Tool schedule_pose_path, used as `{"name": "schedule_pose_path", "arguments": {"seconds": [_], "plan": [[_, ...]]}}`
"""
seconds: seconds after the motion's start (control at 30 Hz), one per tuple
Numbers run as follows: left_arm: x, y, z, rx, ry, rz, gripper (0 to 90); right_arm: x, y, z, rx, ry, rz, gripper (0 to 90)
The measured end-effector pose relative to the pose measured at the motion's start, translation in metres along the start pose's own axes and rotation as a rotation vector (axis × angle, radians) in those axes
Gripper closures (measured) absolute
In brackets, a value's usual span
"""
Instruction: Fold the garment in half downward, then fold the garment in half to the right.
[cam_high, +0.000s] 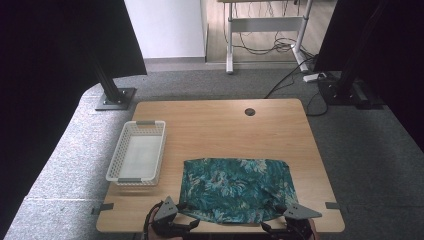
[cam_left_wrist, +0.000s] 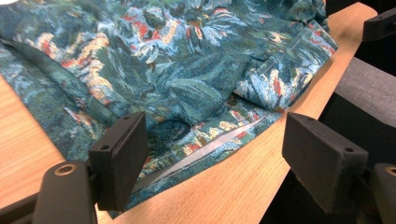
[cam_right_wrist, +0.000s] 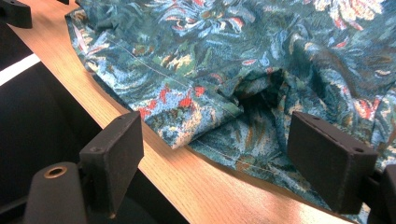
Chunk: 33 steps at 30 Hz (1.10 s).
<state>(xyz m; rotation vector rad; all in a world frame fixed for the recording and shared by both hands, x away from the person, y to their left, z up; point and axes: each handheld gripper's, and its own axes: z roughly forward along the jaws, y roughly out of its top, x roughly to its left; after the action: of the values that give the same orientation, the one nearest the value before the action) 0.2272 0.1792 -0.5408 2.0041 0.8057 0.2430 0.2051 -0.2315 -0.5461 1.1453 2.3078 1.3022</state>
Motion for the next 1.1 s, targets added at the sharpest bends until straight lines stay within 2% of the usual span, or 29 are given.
{"name": "schedule_pose_path", "arguments": {"seconds": [0.4,0.53,0.73,0.9,1.03,1.1], "plan": [[0.008,0.000,-0.003,-0.005,0.033,-0.021,21.6,0.001,0.002,0.002,0.006,-0.012,-0.012,19.2],[0.010,0.006,0.000,-0.008,0.046,-0.018,21.9,0.002,0.003,0.002,0.005,-0.017,-0.016,19.4],[0.019,0.021,0.009,-0.008,0.038,-0.020,21.9,0.007,0.010,0.006,-0.001,-0.020,-0.040,19.4],[0.027,0.030,0.018,0.008,0.043,-0.031,21.7,0.010,0.013,0.011,-0.003,0.000,-0.038,19.5],[0.035,0.034,0.021,0.012,0.030,-0.024,21.7,0.009,0.012,0.017,0.015,0.010,-0.045,19.4],[0.039,0.036,0.022,0.003,0.006,-0.029,21.5,0.009,0.012,0.018,0.018,0.014,-0.046,19.5]]}}
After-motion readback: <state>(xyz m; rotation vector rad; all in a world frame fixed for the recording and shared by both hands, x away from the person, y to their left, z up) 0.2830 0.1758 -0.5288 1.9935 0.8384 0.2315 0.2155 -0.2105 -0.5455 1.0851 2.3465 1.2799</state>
